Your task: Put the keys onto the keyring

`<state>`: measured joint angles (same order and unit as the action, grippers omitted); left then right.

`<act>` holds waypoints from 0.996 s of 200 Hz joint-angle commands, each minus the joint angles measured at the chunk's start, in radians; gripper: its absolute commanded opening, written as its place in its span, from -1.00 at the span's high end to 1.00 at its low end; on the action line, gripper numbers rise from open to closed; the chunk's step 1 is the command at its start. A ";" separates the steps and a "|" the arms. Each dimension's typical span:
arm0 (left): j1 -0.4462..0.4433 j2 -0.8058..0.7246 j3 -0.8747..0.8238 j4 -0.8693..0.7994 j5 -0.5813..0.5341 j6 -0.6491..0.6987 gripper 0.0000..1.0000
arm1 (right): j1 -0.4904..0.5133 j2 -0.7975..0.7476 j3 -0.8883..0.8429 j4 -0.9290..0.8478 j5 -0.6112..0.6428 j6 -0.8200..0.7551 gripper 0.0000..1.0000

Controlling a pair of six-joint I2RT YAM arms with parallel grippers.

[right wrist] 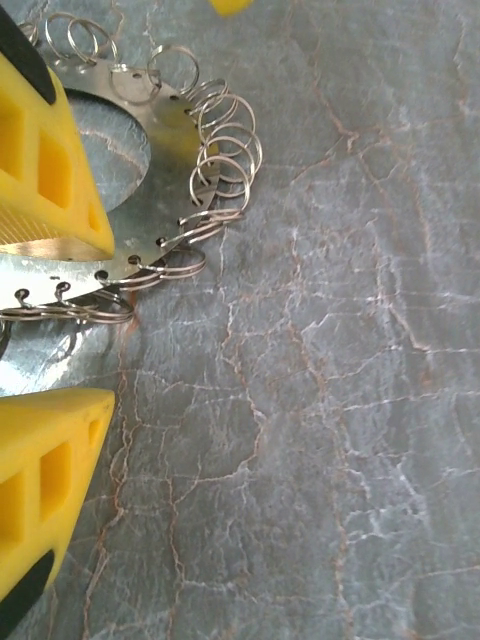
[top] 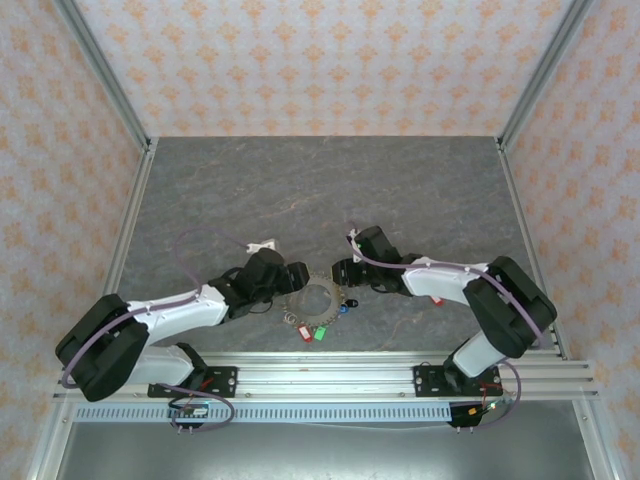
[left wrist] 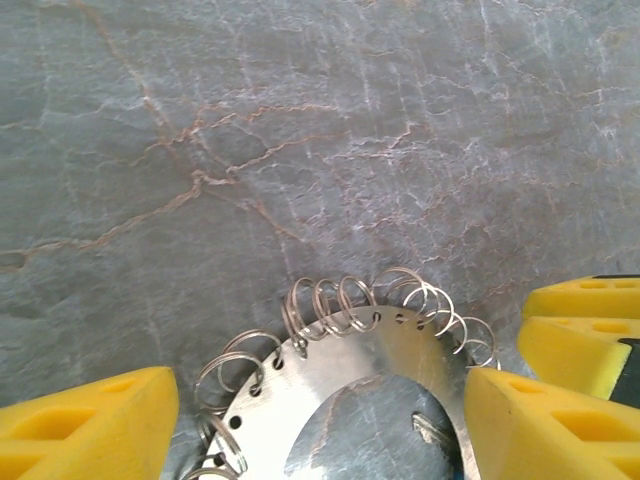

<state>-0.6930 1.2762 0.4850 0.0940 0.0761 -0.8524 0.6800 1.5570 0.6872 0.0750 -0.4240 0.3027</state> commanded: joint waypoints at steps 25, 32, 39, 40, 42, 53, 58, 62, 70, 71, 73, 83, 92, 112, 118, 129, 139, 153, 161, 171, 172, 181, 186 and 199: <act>0.004 -0.021 0.011 -0.042 -0.050 0.014 -0.51 | 0.003 0.021 0.040 -0.002 -0.032 0.031 0.25; 0.004 -0.014 0.018 -0.045 -0.047 0.020 -0.51 | 0.003 0.020 0.040 -0.002 -0.037 0.035 0.25; 0.004 -0.007 0.025 -0.044 -0.043 0.026 -0.51 | 0.003 0.021 0.040 -0.002 -0.041 0.038 0.25; 0.004 -0.006 0.025 -0.044 -0.043 0.027 -0.51 | 0.003 0.021 0.040 -0.002 -0.042 0.038 0.25; 0.004 -0.003 0.027 -0.044 -0.042 0.029 -0.51 | 0.003 0.021 0.040 -0.002 -0.041 0.039 0.25; 0.004 0.013 0.036 -0.041 -0.037 0.036 -0.51 | 0.003 0.021 0.040 -0.004 -0.040 0.039 0.25; 0.004 0.021 0.040 -0.040 -0.034 0.038 -0.51 | 0.003 0.019 0.040 -0.004 -0.039 0.038 0.26; 0.004 0.024 0.042 -0.038 -0.030 0.038 -0.51 | 0.003 0.019 0.040 -0.008 -0.037 0.036 0.26; 0.005 0.029 0.043 -0.031 -0.026 0.038 -0.51 | 0.003 0.017 0.042 -0.012 -0.034 0.034 0.26; 0.004 0.030 0.043 -0.030 -0.026 0.038 -0.51 | 0.003 0.016 0.042 -0.012 -0.032 0.034 0.26; 0.004 0.031 0.043 -0.028 -0.024 0.038 -0.51 | 0.004 0.015 0.041 -0.014 -0.032 0.033 0.25; 0.005 0.029 0.043 -0.025 -0.025 0.038 -0.51 | 0.003 0.013 0.043 -0.018 -0.023 0.031 0.25; 0.004 0.027 0.043 -0.031 -0.034 0.039 -0.51 | 0.003 0.013 0.043 -0.018 -0.017 0.027 0.26; 0.005 0.017 0.044 -0.058 -0.053 0.046 -0.51 | 0.003 0.014 0.046 -0.025 -0.011 0.015 0.25; 0.006 0.011 0.043 -0.062 -0.055 0.050 -0.51 | 0.003 0.014 0.046 -0.025 -0.008 0.015 0.25; 0.006 0.003 0.040 -0.067 -0.061 0.049 -0.51 | 0.003 0.018 0.045 -0.021 -0.003 0.013 0.25; 0.006 -0.003 0.038 -0.075 -0.068 0.050 -0.51 | 0.003 0.022 0.045 -0.021 -0.001 0.013 0.26; 0.006 -0.003 0.039 -0.083 -0.074 0.050 -0.51 | 0.003 0.035 0.043 -0.019 0.001 0.016 0.25; 0.006 0.001 0.041 -0.086 -0.076 0.052 -0.51 | 0.003 0.045 0.043 -0.019 0.005 0.019 0.25; 0.006 0.007 0.043 -0.083 -0.074 0.052 -0.51 | 0.003 0.061 0.046 -0.025 0.005 0.017 0.25; 0.006 0.009 0.044 -0.083 -0.074 0.052 -0.51 | 0.003 0.062 0.048 -0.027 0.005 0.017 0.25; 0.006 0.016 0.048 -0.081 -0.069 0.052 -0.51 | 0.003 0.071 0.055 -0.044 0.001 0.018 0.26; 0.006 0.022 0.051 -0.080 -0.066 0.053 -0.51 | 0.003 0.071 0.061 -0.055 -0.002 0.017 0.26; 0.006 0.029 0.056 -0.077 -0.058 0.052 -0.51 | 0.003 0.063 0.062 -0.063 0.003 0.012 0.26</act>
<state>-0.6930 1.2968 0.5095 0.0441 0.0437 -0.8158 0.6800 1.6184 0.7166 0.0513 -0.4412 0.3252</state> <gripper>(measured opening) 0.756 0.373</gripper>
